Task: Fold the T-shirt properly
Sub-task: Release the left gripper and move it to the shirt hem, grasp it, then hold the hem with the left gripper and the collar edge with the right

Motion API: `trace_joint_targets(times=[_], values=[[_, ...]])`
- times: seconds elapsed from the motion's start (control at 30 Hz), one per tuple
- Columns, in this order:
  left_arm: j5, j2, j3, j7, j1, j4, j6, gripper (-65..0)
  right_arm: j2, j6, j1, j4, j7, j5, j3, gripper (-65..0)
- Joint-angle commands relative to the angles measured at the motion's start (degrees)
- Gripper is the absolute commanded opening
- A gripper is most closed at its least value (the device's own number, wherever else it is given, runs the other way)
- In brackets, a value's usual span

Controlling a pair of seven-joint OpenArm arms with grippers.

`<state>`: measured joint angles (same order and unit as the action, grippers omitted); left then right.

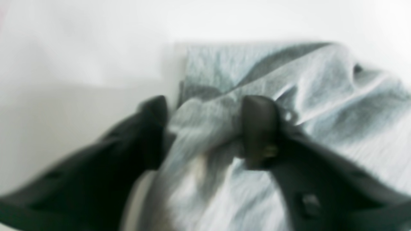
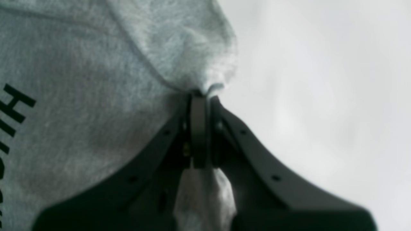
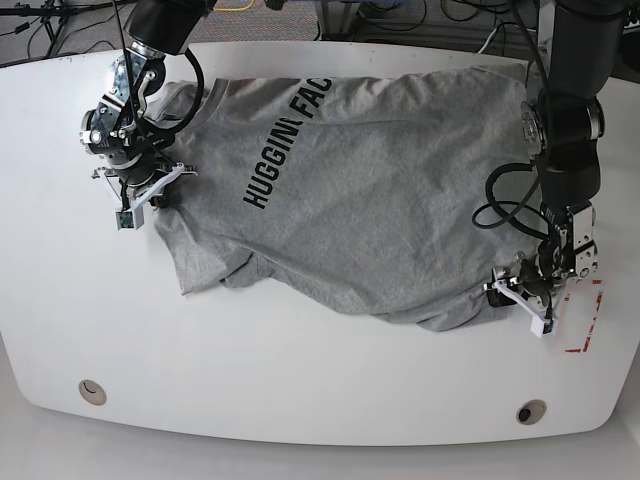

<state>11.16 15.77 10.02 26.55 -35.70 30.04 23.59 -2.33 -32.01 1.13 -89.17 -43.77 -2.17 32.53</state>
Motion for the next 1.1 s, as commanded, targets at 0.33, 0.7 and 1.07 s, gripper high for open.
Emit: trace_joint_targets(times=[0.33,0.7,1.07], values=[[0.4,0.8,4.7,13.2,14.6,28.5,0.5,-48.9,-0.5,-0.4,-0.8,-1.2,1.2,-0.7,0.0,-63.6],[0.3,0.7,6.3,16.0,24.1,44.3,0.5,-29.0,-1.3,-0.4,-1.1,-1.2,1.2,-0.9,-0.1,-63.6],[0.2,0.7,8.4,16.0,21.2,46.9,0.5,-27.2,-1.3,-0.4,-1.3,-1.2,1.2,-1.0,-0.1,-63.6]])
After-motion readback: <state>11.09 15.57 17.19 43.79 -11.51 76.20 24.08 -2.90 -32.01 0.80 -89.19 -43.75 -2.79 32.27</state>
